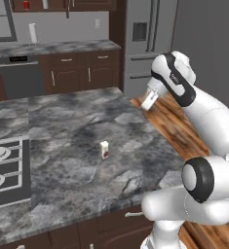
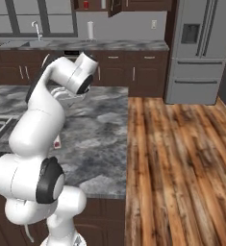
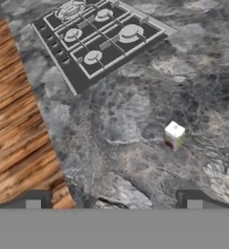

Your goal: Pick the water bottle, boxed drink, can from the counter and place them in the open cabinet.

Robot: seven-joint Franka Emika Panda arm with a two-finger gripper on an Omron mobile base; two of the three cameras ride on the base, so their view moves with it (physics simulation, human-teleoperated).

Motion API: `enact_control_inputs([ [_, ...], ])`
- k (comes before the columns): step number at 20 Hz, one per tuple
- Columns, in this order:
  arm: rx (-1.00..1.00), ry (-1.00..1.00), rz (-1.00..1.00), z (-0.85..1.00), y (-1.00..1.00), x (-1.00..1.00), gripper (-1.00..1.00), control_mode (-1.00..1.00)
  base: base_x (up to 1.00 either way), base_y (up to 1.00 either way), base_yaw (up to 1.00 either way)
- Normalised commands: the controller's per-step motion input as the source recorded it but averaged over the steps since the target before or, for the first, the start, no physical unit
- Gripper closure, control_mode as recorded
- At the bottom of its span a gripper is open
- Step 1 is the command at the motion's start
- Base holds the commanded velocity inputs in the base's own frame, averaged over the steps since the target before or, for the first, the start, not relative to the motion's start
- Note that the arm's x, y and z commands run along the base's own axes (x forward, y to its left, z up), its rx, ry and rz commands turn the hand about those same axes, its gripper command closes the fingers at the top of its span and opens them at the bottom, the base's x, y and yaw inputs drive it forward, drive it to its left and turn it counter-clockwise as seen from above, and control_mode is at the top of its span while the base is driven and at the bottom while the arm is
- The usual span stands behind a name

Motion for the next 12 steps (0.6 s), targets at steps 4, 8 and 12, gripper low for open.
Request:
enact_control_inputs([
  [4,0.03,-0.15,0.05,-0.64,0.02,0.4,-1.0,-1.0,0.0,0.0,0.0],
  [8,0.16,-0.14,0.1,-0.56,0.0,0.14,-1.0,-1.0,0.0,0.0,0.0],
  [12,0.23,-0.14,0.11,-0.31,0.01,0.08,-1.0,-1.0,0.0,0.0,0.0],
])
